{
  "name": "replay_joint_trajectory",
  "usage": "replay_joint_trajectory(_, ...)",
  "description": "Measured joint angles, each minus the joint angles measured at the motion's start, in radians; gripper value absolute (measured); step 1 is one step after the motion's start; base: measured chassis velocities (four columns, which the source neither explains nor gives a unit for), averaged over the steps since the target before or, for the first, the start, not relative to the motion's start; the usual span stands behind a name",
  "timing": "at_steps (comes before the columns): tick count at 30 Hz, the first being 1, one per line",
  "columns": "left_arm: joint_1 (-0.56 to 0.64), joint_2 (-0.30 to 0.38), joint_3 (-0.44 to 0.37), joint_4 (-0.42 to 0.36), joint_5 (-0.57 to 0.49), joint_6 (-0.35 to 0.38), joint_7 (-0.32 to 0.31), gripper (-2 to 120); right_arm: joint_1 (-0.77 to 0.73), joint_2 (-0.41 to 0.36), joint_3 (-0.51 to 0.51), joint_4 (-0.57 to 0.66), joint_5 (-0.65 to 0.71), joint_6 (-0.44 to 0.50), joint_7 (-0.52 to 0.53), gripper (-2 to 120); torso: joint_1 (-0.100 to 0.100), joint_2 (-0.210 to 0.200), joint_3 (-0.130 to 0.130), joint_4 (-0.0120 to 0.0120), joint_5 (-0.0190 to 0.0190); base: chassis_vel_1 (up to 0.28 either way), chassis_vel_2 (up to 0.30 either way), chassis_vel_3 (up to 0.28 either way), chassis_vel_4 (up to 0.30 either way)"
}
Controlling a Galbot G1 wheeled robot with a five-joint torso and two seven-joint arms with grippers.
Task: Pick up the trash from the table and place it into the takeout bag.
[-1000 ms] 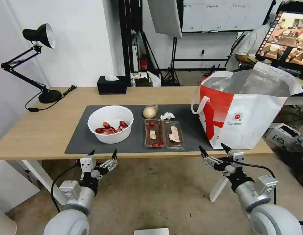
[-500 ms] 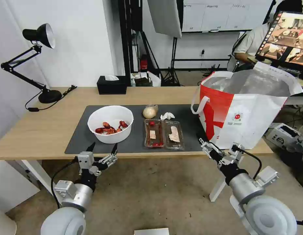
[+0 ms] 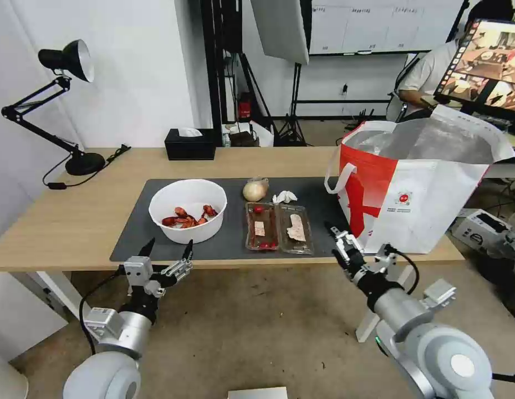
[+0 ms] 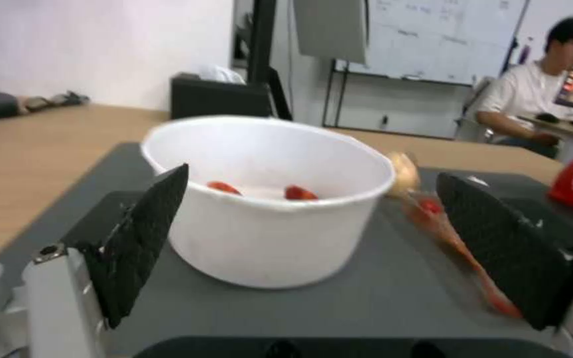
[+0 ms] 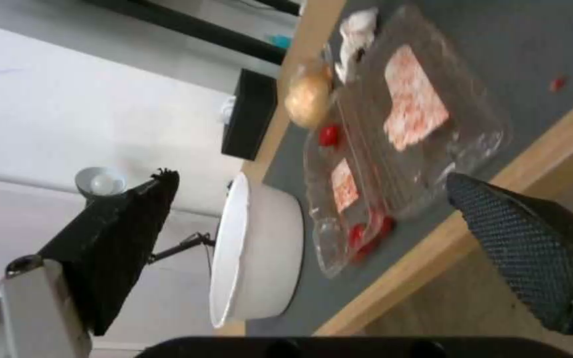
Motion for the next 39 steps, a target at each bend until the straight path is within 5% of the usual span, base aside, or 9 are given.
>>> replay_joint_trajectory(13,0.016,-0.001,-0.018,0.002,0.030,-0.029,-0.031,100,0.123,0.103,-0.119,-0.123,-0.033,0.021,0.064,100,0.000,0.000,0.000,0.0000,0.0000,0.000,0.000,0.000,0.000)
replay_joint_trajectory(39,0.052,-0.014,-0.030,0.012,0.052,-0.021,-0.006,100,0.192,0.166,-0.147,-0.240,-0.008,0.020,0.116,100,0.000,0.000,0.000,0.0000,0.0001,0.000,0.000,0.000,0.000)
